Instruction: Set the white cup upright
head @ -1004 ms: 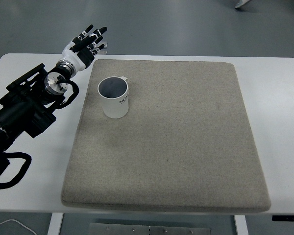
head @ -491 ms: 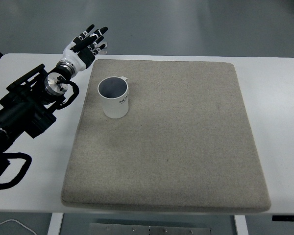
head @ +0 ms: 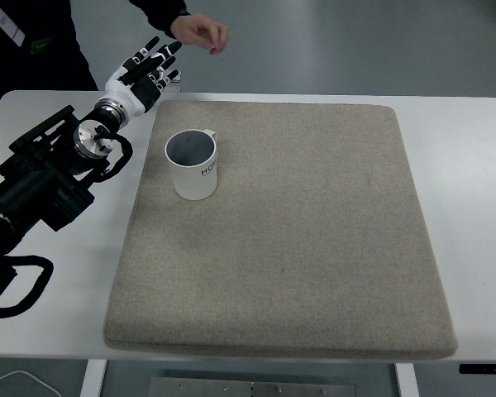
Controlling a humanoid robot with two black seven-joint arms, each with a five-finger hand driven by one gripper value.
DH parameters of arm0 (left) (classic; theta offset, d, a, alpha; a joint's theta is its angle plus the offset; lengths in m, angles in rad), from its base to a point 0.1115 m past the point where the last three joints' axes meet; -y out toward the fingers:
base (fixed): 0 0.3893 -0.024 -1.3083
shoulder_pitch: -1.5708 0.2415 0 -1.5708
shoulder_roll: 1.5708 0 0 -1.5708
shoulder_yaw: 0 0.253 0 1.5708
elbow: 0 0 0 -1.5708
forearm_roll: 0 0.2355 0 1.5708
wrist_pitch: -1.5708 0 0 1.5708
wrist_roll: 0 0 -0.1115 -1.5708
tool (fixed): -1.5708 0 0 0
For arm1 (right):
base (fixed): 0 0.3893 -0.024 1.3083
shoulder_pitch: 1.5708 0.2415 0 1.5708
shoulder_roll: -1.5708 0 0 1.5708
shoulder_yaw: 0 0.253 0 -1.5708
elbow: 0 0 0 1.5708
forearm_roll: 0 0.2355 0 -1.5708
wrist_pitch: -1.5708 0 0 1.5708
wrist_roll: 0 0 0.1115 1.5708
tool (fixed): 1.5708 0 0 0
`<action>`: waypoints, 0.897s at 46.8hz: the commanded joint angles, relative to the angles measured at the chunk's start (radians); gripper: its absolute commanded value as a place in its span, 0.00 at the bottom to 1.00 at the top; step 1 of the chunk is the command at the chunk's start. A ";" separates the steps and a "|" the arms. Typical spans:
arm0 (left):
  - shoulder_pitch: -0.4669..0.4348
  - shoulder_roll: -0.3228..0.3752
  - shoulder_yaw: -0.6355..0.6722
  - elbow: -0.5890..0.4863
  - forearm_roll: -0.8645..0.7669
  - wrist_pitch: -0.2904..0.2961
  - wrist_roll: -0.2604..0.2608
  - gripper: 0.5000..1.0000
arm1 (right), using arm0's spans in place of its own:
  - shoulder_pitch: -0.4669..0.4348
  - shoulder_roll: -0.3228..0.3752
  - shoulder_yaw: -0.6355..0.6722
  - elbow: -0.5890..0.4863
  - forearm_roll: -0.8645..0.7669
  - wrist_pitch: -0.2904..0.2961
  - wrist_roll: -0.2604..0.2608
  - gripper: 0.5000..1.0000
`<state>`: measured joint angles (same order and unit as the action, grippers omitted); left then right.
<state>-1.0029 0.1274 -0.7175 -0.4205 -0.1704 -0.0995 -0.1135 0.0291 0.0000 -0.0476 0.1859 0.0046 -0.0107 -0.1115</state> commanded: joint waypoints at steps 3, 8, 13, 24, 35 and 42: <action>0.001 -0.006 0.000 -0.001 0.000 0.003 0.000 0.99 | 0.000 0.000 0.000 0.000 0.000 0.000 -0.001 0.86; 0.000 -0.006 0.001 -0.003 0.000 0.000 0.000 0.99 | 0.000 0.000 0.000 0.000 0.000 0.000 0.000 0.86; -0.002 -0.008 0.003 -0.003 0.000 0.003 0.000 0.99 | 0.000 0.000 0.000 0.001 0.000 0.002 -0.001 0.86; -0.002 -0.009 0.000 -0.001 0.000 0.003 0.000 0.99 | 0.000 0.000 -0.002 0.000 -0.002 0.000 -0.001 0.86; -0.002 -0.009 0.000 0.003 0.000 0.003 0.000 0.99 | 0.000 0.000 -0.005 0.001 -0.003 0.000 -0.001 0.86; -0.002 -0.009 0.000 0.005 0.000 0.003 0.000 0.99 | 0.000 0.000 0.000 0.001 -0.005 0.000 -0.002 0.86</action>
<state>-1.0051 0.1181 -0.7180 -0.4159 -0.1703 -0.0966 -0.1135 0.0292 0.0000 -0.0516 0.1870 -0.0012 -0.0107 -0.1129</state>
